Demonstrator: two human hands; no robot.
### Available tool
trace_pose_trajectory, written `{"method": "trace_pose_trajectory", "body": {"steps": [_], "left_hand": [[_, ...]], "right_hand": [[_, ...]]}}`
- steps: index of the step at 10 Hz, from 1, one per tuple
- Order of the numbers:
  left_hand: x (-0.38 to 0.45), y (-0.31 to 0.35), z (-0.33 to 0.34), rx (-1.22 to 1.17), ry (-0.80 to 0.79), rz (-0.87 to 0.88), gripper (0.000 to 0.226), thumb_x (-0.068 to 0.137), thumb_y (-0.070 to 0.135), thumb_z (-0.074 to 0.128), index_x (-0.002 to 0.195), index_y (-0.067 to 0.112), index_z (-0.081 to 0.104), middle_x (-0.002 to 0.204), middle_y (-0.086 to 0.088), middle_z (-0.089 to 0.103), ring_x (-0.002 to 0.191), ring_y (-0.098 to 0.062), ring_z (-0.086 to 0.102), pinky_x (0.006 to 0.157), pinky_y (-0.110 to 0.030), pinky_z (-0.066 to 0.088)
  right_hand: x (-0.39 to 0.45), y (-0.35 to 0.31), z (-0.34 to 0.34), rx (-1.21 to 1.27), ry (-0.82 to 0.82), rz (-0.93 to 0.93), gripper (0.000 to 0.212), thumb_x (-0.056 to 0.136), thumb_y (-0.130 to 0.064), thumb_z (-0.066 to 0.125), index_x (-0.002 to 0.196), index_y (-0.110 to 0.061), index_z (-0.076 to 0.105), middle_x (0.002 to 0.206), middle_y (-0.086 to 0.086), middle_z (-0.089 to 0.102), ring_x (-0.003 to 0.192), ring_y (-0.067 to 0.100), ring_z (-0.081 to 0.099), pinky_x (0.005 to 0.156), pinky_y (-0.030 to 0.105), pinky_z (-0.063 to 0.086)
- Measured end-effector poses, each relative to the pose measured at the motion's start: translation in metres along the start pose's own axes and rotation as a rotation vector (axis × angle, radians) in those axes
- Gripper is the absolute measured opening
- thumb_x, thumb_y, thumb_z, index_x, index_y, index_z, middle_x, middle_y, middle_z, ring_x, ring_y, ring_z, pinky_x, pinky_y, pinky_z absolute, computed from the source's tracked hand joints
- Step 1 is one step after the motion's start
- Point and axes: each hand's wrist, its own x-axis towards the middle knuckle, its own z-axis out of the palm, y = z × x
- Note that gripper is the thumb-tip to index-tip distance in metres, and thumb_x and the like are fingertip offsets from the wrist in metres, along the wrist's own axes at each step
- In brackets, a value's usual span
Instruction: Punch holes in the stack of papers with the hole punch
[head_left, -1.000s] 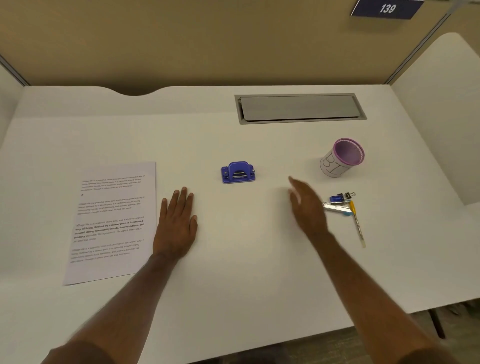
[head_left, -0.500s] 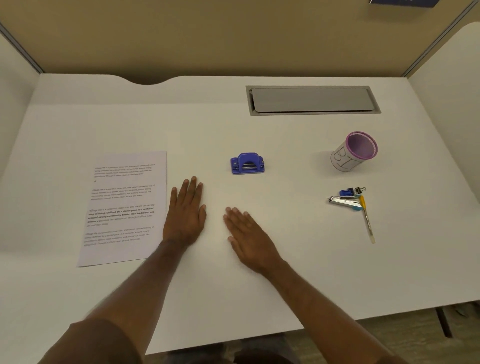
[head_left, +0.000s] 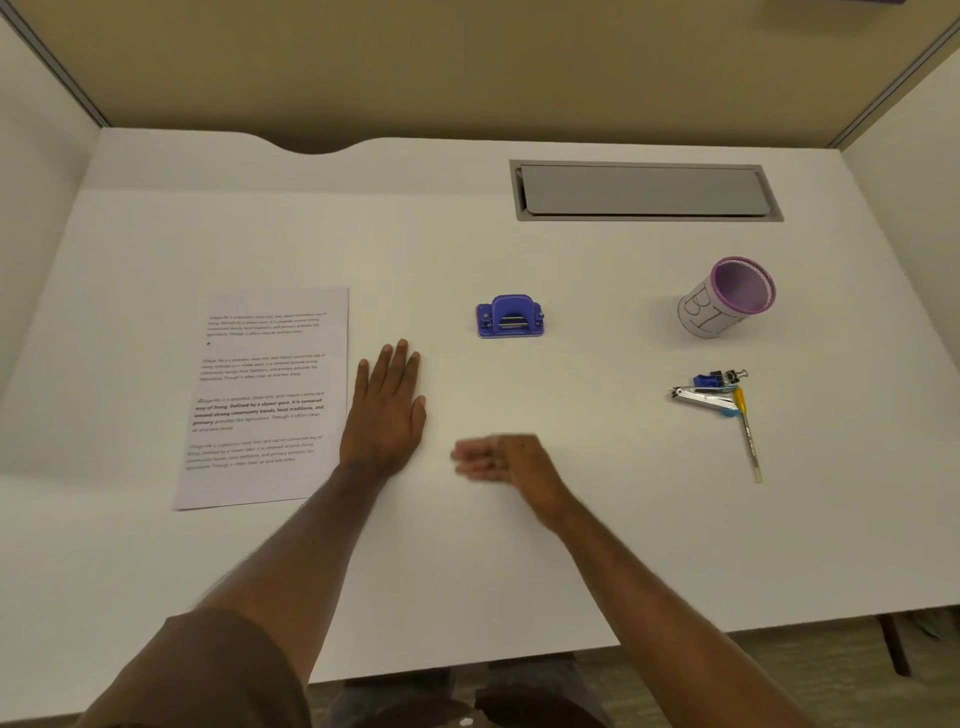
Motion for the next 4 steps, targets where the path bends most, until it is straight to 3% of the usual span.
{"method": "trace_pose_trajectory", "body": {"steps": [1, 2, 3, 4], "left_hand": [[0.000, -0.001, 0.001, -0.001, -0.005, 0.002, 0.066, 0.098, 0.034, 0.017, 0.159, 0.009, 0.020, 0.169, -0.009, 0.009, 0.157, -0.028, 0.007, 0.127, -0.051, 0.008], [-0.001, -0.001, 0.001, 0.004, -0.004, -0.001, 0.065, 0.099, 0.034, 0.018, 0.159, 0.009, 0.020, 0.169, -0.009, 0.011, 0.156, -0.028, 0.008, 0.126, -0.052, 0.009], [-0.001, -0.002, 0.002, -0.003, 0.011, 0.010, 0.065, 0.099, 0.033, 0.019, 0.158, 0.008, 0.021, 0.168, -0.010, 0.012, 0.156, -0.028, 0.010, 0.126, -0.053, 0.011], [-0.001, -0.001, 0.000, -0.027, 0.022, 0.006, 0.064, 0.098, 0.032, 0.020, 0.157, 0.007, 0.024, 0.168, -0.011, 0.015, 0.156, -0.029, 0.013, 0.126, -0.054, 0.013]], "right_hand": [[0.026, -0.027, -0.014, 0.144, 0.268, -0.085, 0.042, 0.103, -0.011, 0.029, 0.120, 0.005, 0.064, 0.115, 0.030, 0.068, 0.105, 0.035, 0.068, 0.090, 0.033, 0.057], [0.031, -0.034, -0.025, 0.026, 0.453, -0.220, 0.035, 0.101, -0.012, 0.039, 0.110, -0.008, 0.072, 0.101, 0.017, 0.075, 0.096, 0.026, 0.071, 0.085, 0.034, 0.057], [0.020, -0.019, -0.029, -0.223, 0.499, -0.301, 0.028, 0.101, -0.013, 0.047, 0.109, -0.013, 0.074, 0.098, 0.003, 0.076, 0.094, 0.013, 0.071, 0.086, 0.034, 0.056], [0.003, -0.005, -0.029, -0.533, 0.560, -0.388, 0.025, 0.100, -0.015, 0.052, 0.114, -0.017, 0.073, 0.109, -0.008, 0.074, 0.106, 0.003, 0.066, 0.097, 0.031, 0.051]]}}
